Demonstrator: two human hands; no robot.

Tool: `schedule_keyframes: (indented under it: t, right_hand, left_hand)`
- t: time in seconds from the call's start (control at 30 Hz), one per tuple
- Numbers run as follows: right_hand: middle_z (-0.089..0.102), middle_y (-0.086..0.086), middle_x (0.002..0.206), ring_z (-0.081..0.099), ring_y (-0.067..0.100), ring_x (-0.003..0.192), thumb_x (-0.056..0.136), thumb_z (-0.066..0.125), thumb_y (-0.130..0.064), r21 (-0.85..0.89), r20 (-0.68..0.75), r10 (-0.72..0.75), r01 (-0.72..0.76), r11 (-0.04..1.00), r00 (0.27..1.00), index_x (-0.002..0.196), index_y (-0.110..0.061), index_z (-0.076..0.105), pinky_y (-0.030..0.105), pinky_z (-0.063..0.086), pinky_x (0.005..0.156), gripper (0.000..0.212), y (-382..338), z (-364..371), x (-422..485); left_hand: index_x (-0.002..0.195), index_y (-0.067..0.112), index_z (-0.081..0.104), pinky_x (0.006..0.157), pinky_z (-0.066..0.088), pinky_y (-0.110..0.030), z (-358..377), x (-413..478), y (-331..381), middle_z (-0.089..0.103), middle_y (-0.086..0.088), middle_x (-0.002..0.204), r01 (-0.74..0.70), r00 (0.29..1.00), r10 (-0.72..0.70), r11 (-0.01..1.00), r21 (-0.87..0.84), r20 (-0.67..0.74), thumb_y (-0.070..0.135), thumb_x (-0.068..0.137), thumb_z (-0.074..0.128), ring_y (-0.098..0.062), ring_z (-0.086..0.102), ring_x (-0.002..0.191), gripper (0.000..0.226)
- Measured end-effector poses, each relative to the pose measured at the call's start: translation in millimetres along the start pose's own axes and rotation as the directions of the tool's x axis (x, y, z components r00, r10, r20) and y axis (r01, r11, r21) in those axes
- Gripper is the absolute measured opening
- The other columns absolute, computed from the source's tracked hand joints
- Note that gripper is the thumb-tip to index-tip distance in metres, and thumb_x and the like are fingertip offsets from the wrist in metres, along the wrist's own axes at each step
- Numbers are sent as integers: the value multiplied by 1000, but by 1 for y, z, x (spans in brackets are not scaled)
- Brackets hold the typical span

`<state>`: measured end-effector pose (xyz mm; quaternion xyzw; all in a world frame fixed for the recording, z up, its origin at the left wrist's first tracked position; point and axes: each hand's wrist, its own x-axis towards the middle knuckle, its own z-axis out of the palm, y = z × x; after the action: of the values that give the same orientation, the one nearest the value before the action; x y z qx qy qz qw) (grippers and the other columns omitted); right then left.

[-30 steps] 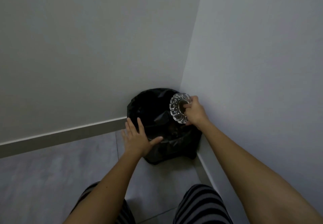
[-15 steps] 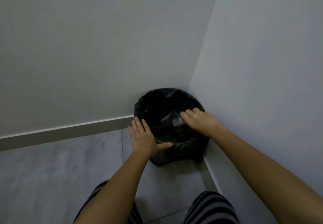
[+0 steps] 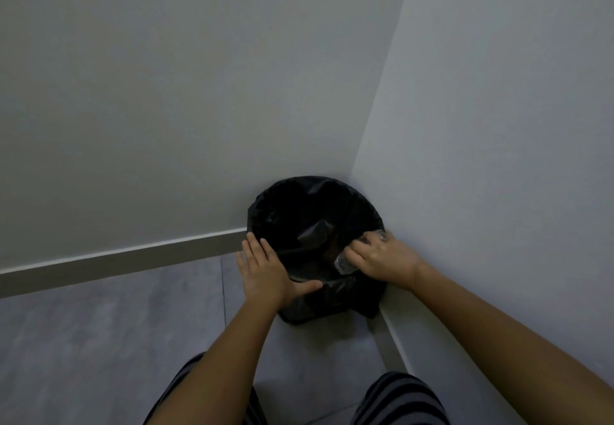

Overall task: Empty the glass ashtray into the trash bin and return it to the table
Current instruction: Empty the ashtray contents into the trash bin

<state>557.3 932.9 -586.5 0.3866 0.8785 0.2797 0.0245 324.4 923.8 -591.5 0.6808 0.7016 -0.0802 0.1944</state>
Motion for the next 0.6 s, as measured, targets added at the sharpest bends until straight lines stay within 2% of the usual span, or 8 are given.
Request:
schedule_keyframes:
  t: [0.13, 0.27, 0.4, 0.6]
  right_hand:
    - [66, 11, 82, 66, 34, 69, 83, 48, -14, 10, -27, -2, 2, 1000, 1000, 98, -10, 61, 46, 57, 52, 20, -2, 0, 3]
    - [70, 12, 93, 68, 36, 80, 84, 46, -12, -2, -51, 37, -37, 999, 998, 101, -8, 65, 49, 58, 56, 26, -2, -4, 12]
    - [66, 12, 88, 67, 36, 75, 85, 46, -12, 27, -30, -74, 75, 997, 997, 102, -9, 59, 47, 57, 54, 21, -6, 6, -8]
    - [64, 10, 80, 65, 34, 68, 83, 48, -12, 2, -88, -23, 23, 1000, 996, 100, -11, 51, 40, 54, 48, 17, 13, -5, 14]
  left_hand:
    - [152, -2, -13, 120, -6, -50, 0, 0, 3, -24, -25, 158, 14, 1000, -14, 999, -31, 11, 92, 57, 48, -38, -18, 149, 147]
    - [151, -2, -14, 120, -6, -49, 2, 1, 4, -25, -25, 157, 27, 999, -26, 1000, -11, 24, 92, 57, 47, -38, -19, 148, 147]
    - [152, -1, -14, 120, -6, -50, 4, 2, 4, -25, -25, 157, 28, 999, -28, 999, -15, 22, 93, 56, 47, -39, -18, 148, 148]
    - [152, -1, -14, 120, -6, -50, 4, 4, 5, -26, -26, 157, 27, 999, -27, 999, -30, 28, 92, 56, 49, -40, -18, 148, 147]
